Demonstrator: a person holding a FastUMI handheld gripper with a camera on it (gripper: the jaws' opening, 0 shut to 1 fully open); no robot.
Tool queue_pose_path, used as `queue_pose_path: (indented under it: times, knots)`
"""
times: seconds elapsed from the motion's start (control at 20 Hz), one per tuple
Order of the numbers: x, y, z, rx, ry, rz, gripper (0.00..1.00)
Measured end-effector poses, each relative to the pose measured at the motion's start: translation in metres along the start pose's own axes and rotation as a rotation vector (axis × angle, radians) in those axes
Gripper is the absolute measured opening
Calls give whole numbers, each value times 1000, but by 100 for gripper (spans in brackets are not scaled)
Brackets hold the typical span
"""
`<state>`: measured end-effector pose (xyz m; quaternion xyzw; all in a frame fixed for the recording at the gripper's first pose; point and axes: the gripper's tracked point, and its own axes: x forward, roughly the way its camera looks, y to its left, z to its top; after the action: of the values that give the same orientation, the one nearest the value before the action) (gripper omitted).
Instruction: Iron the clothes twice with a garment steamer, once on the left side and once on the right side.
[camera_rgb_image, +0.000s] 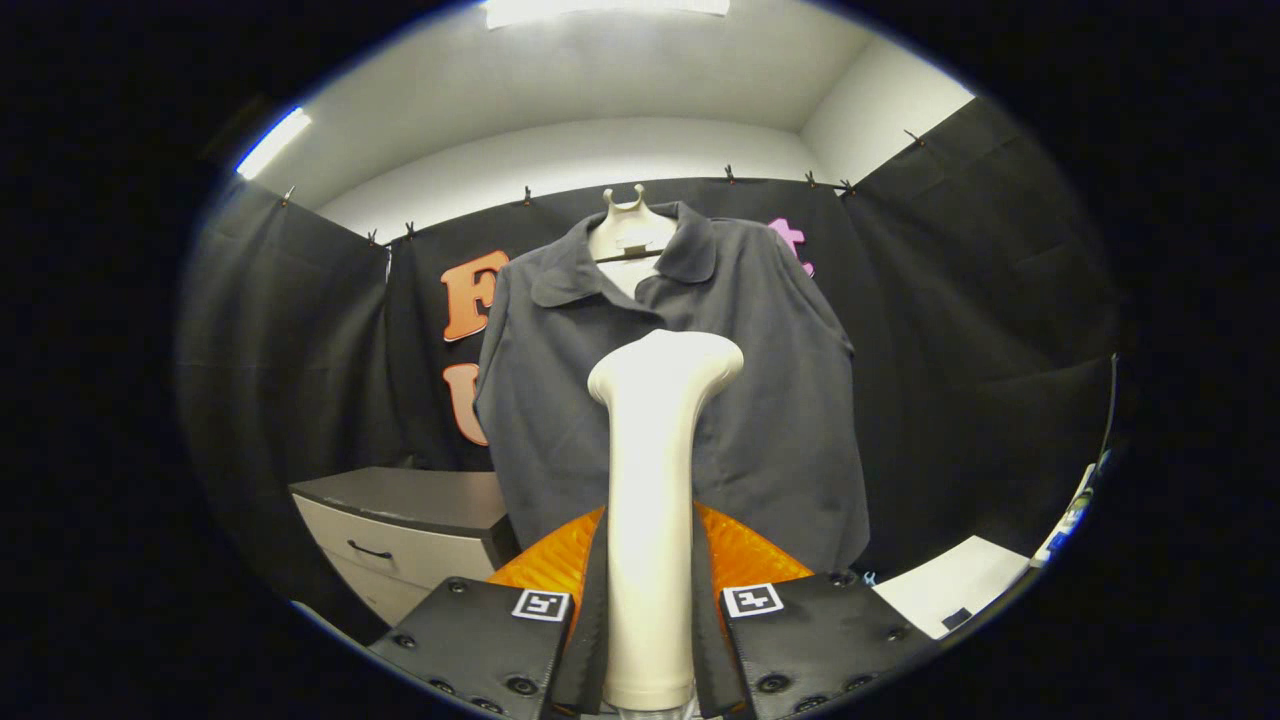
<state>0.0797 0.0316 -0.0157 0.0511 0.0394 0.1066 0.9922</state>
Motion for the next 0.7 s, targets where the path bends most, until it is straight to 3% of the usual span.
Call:
queue_pose_path:
  times: [0.35, 0.7]
  knots:
    - [35, -61, 46, -17, -46, -77, 42]
    - [71, -76, 56, -26, -46, -59, 42]
